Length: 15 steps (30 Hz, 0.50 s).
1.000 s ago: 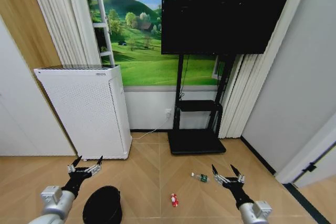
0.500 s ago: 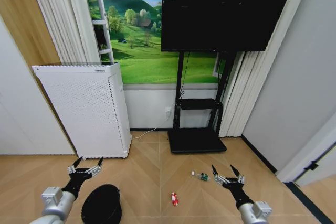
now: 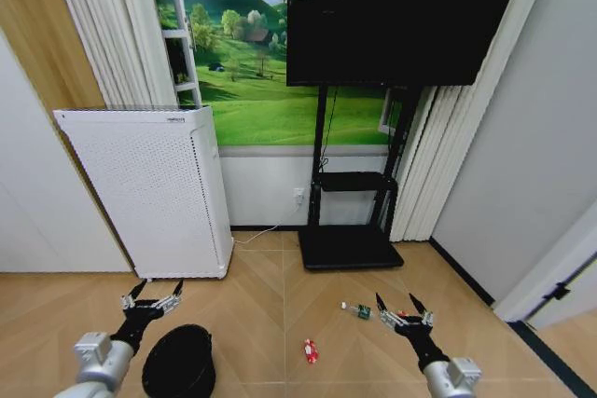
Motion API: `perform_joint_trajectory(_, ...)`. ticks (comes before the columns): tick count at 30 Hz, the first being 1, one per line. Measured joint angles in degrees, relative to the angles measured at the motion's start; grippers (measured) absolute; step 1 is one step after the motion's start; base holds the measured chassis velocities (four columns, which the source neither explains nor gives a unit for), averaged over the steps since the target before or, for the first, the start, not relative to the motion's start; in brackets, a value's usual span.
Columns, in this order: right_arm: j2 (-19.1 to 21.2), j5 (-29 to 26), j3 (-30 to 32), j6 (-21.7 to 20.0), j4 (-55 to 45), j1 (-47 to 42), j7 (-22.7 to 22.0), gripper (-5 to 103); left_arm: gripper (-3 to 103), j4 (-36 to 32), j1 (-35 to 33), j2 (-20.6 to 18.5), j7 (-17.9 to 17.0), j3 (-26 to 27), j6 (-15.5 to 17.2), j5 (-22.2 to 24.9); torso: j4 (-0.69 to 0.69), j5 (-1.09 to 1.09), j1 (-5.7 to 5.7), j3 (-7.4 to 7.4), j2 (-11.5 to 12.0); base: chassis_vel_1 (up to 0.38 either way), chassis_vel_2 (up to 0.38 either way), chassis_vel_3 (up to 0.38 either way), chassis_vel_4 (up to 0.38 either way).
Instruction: Pick up the trash bin and place the garbage on the floor into it.
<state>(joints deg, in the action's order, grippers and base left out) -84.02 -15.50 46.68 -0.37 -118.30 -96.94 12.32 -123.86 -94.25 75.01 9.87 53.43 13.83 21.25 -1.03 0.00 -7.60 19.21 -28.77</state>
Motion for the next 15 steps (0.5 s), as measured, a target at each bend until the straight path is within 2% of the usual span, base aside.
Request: perform_joint_trajectory(15, 0.0, 0.0, 0.1, 0.1, 0.0, -0.2, 0.1, 100, 100, 0.2, -0.1, 0.2, 0.7, -0.1, -0.3, -0.2, 0.00, 0.00, 1.24, -2.03, 3.3, 0.000, 0.000, 0.000, 0.000)
